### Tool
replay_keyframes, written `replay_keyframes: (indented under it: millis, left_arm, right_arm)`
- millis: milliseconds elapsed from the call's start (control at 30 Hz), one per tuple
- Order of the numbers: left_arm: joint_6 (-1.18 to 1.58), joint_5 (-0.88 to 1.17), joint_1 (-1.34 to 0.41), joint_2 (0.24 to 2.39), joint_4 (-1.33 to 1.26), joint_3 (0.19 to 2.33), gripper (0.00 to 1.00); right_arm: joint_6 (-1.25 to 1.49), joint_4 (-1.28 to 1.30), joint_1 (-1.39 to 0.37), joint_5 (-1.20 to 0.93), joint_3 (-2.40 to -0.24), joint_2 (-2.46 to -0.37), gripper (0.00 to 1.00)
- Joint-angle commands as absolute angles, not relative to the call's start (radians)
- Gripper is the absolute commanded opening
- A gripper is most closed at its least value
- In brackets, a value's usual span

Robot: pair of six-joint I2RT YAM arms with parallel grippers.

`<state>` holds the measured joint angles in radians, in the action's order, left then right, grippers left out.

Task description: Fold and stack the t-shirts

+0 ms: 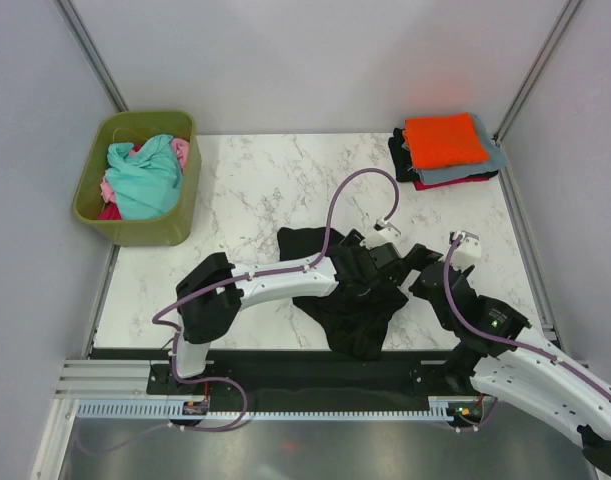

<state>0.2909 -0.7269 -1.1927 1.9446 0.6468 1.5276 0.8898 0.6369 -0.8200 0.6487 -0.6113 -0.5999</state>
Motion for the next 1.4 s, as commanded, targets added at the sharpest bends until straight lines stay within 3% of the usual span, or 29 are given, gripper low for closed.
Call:
replay_keyframes:
  millis: [0,533,667,833,1200,1333,1367]
  left_arm:
    - [0.249,-0.773,-1.186,1.969,0.624,1.548,0.66]
    - [0.203,-0.765,-1.117,2.154,0.539,1.572,0.62]
    - [0.201,-0.769,-1.108,2.167,0.522,1.563,0.54]
    - [0.207,-0.799,-1.106,2.169,0.511,1.560,0.51]
    - [0.167,-0.766,-1.068,2.128,0.489,1.601,0.28]
    - [0.155,-0.746,-1.046,2.105,0.486,1.612,0.02]
    - [0.149,-0.739,-1.042,2.103,0.486,1.612,0.02]
  right_arm:
    - [0.881,0.597,-0.819,0.643,-0.609,-0.609,0.98]
    - [0.868,0.630,-0.819,0.650,-0.601,-0.555,0.98]
    - [0.864,0.632,-0.819,0.652,-0.604,-0.561,0.98]
    - [0.864,0.623,-0.821,0.644,-0.601,-0.583,0.98]
    - [0.824,0.597,-0.819,0.612,-0.621,-0.643,0.98]
    - [0.822,0.583,-0.819,0.600,-0.617,-0.660,0.98]
    - [0.822,0.583,-0.819,0.595,-0.615,-0.664,0.98]
